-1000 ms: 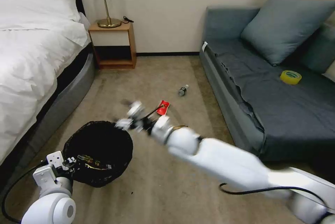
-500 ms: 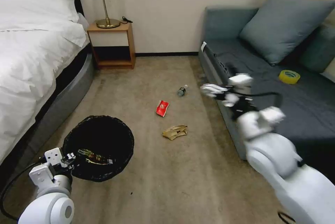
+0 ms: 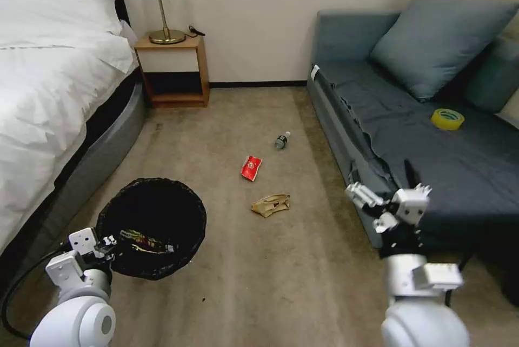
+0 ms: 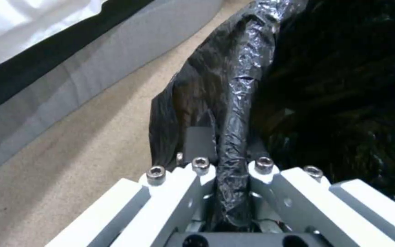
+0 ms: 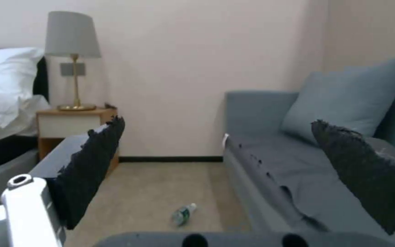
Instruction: Pick up the trash bin, then pick up the garbage on the floor and place it into the trash bin.
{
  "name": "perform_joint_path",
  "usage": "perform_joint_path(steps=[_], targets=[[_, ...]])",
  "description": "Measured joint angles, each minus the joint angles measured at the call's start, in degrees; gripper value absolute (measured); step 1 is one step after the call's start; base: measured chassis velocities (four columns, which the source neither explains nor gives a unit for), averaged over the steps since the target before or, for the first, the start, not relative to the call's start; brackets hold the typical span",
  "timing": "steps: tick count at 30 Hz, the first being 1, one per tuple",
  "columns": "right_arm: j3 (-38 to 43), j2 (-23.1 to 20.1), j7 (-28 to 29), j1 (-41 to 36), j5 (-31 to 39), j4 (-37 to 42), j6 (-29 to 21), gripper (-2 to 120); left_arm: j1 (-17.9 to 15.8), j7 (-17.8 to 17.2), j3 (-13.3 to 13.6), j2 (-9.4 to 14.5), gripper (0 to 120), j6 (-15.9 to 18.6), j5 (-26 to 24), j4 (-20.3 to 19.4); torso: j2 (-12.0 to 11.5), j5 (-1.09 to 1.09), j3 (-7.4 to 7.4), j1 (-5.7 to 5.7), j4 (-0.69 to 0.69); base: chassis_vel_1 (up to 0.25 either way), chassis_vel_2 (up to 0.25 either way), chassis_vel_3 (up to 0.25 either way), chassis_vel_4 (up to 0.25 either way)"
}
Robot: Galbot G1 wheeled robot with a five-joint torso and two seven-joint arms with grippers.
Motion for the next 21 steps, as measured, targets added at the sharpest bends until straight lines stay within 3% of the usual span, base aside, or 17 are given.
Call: perform_joint_path(steps=[12, 21], targets=[[-0.8, -0.1, -0.7, 0.8, -0.2, -2.6, 2.0, 100, 0.2, 0.0, -0.3, -0.1, 2, -0.2, 0.0, 0.1, 0.0, 0.02, 0.00, 0.00, 0.00, -0.029, 0.030, 0.033, -0.023], [-1.4, -0.9, -0.9, 2.2, 0.4, -3.9, 1.9, 100, 0.2, 0.0, -0.5, 0.0, 2, -0.3, 0.0, 0.5, 0.0, 0.01, 0.01, 0.00, -0.01, -0.202, 0.191, 0.198, -0.190]])
